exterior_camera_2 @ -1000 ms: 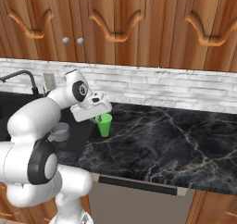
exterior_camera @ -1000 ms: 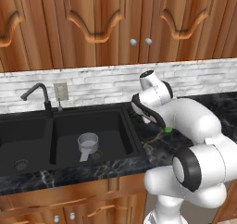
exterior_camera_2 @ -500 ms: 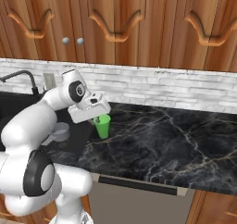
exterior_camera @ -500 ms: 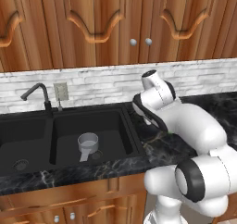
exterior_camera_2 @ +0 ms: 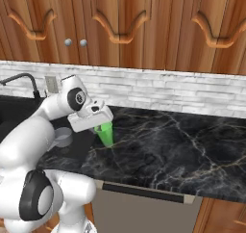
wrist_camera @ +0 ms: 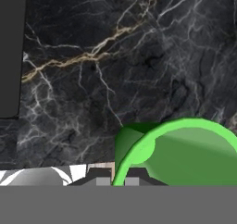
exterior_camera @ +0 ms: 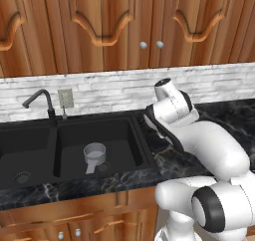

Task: Move any existing items from the left basin to the right basin for drying. Then move the cup from the counter to the left basin of the sink for washing.

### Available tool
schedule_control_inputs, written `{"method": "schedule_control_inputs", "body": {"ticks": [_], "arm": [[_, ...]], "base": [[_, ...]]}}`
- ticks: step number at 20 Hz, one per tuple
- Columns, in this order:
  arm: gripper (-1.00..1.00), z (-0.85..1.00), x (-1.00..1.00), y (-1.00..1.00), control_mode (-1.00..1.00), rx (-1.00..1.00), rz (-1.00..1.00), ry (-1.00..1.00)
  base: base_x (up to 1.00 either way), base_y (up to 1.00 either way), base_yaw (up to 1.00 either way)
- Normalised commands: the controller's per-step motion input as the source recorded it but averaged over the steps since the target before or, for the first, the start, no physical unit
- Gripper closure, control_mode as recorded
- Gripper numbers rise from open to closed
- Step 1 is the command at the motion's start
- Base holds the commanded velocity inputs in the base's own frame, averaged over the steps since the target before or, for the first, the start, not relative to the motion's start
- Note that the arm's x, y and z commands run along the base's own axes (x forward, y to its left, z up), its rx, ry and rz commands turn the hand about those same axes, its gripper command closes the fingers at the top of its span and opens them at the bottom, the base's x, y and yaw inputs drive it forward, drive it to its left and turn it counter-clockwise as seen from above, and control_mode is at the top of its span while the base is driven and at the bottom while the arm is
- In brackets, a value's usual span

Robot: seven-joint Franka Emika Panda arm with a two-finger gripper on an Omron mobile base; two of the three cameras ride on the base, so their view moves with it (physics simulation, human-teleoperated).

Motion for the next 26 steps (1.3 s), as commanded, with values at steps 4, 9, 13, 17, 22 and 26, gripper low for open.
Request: {"method": "schedule_control_inputs", "body": {"ticks": [4,9,13,17,22,26], "arm": [[1.0,0.0,0.0,0.0,1.0,0.0,0.0,0.0],[1.0,0.0,0.0,0.0,1.0,0.0,0.0,0.0],[1.0,0.0,0.0,0.0,1.0,0.0,0.0,0.0],[1.0,0.0,0.0,0.0,1.0,0.0,0.0,0.0],[1.0,0.0,0.0,0.0,1.0,0.0,0.0,0.0],[1.0,0.0,0.0,0.0,1.0,0.0,0.0,0.0]], "base": [[-0.27,0.17,0.0],[-0.28,0.35,0.0],[-0.16,0.54,0.0],[-0.03,0.56,0.0],[-0.03,0.51,0.0],[-0.02,0.49,0.0]]}}
